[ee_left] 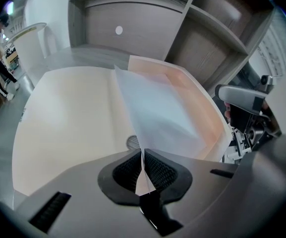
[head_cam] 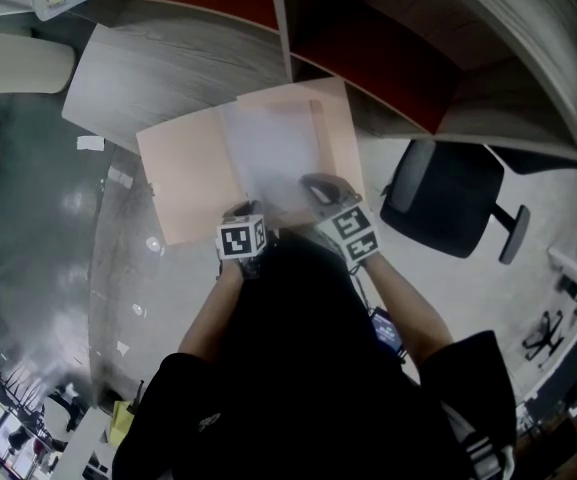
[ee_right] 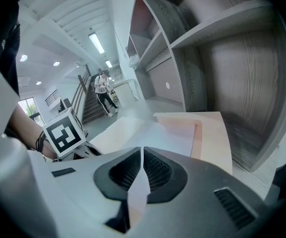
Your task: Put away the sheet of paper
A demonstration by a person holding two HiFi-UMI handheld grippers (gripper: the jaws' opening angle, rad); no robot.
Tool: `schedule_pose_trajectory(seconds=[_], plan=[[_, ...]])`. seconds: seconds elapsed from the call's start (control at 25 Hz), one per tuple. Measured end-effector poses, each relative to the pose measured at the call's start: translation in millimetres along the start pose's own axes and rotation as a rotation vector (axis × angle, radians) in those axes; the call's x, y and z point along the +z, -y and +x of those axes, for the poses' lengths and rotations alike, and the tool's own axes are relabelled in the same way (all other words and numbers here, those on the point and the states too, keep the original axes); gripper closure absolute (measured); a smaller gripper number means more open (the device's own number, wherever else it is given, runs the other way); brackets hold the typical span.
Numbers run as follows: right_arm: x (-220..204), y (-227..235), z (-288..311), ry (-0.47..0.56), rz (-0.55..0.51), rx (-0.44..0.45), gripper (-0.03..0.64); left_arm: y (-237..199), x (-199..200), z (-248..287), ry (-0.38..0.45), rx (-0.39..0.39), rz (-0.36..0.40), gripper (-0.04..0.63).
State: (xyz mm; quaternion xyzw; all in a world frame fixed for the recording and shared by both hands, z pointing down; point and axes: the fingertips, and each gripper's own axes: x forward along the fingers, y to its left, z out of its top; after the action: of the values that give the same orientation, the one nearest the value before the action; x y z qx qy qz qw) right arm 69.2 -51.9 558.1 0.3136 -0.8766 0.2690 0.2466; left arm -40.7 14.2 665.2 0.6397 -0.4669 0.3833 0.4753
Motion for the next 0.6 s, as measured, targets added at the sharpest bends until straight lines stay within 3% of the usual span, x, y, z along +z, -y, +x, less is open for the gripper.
schedule_pose_trajectory(seconds=[0.6], plan=[[-6.7,3.2,-3.6,0.004,0.026,-0.016,0.584,11.1,0.5,2.2,-0.003,-0.040,0.035,0.535]])
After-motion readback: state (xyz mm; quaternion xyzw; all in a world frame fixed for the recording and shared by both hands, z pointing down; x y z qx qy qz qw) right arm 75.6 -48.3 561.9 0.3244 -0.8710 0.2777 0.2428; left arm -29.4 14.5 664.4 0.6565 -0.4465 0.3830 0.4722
